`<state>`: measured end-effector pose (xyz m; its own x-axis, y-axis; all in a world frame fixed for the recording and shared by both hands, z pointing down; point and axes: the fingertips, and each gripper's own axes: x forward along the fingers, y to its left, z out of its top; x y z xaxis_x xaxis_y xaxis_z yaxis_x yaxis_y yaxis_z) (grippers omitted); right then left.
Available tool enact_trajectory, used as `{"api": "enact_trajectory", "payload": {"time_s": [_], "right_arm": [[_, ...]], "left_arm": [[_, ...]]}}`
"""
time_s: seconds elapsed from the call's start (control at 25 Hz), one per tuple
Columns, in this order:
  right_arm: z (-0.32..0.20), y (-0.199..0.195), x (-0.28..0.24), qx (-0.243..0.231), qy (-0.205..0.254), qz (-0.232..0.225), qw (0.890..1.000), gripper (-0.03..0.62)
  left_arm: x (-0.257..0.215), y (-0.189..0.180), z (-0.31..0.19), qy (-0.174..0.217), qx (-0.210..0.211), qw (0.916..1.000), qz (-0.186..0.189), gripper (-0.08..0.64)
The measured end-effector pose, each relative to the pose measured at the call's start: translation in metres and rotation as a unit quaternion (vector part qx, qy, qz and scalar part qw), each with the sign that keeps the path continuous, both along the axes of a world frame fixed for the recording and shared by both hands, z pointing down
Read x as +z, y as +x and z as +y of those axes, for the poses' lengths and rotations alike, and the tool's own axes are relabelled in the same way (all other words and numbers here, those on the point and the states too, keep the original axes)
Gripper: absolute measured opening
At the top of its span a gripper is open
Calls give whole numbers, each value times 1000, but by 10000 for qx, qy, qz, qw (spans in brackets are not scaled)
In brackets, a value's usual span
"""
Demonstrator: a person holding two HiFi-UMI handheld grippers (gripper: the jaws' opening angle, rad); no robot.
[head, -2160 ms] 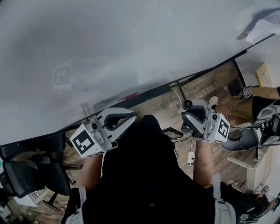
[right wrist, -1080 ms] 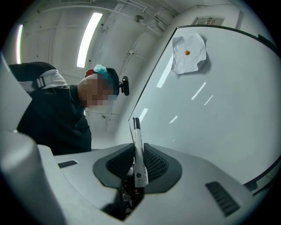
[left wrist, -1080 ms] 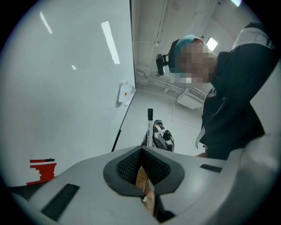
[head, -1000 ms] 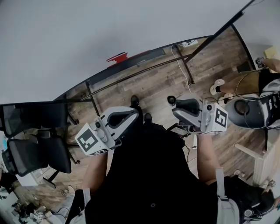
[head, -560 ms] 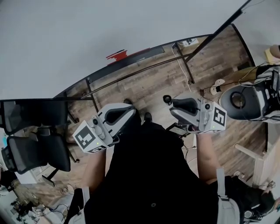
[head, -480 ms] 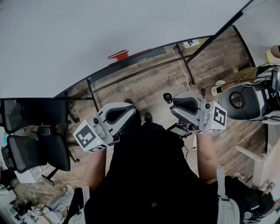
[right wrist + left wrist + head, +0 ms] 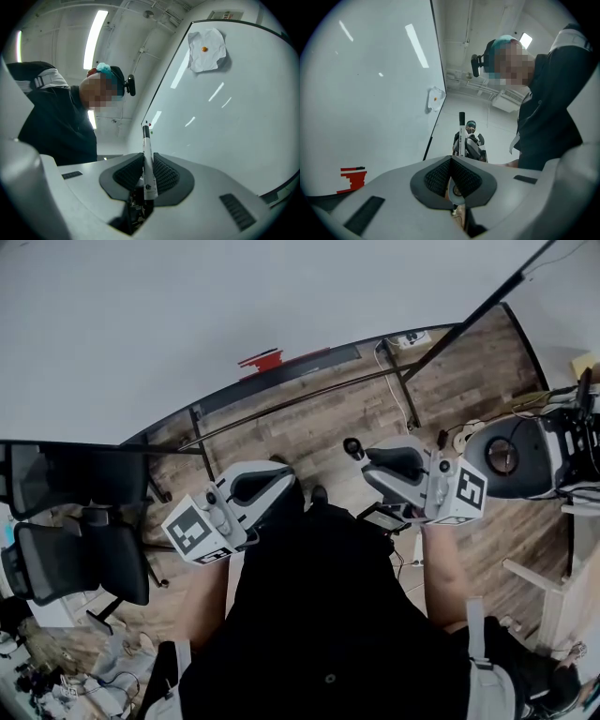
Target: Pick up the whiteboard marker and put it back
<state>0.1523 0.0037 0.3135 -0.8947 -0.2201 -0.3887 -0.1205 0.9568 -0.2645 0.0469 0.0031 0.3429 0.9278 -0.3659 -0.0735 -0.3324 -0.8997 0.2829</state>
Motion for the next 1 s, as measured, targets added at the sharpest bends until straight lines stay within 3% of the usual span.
{"api": "enact_trajectory", "payload": {"time_s": [0.36,1.0], "right_arm": [[3,-4,6,34,-19,192,9998,75],[-8,-5,4,123,139,500,9986,75]], "left_arm": [[1,0,4,-128,15,9997,216,6],[-2,-2,-3,-156,-51,9995,268,6]]}}
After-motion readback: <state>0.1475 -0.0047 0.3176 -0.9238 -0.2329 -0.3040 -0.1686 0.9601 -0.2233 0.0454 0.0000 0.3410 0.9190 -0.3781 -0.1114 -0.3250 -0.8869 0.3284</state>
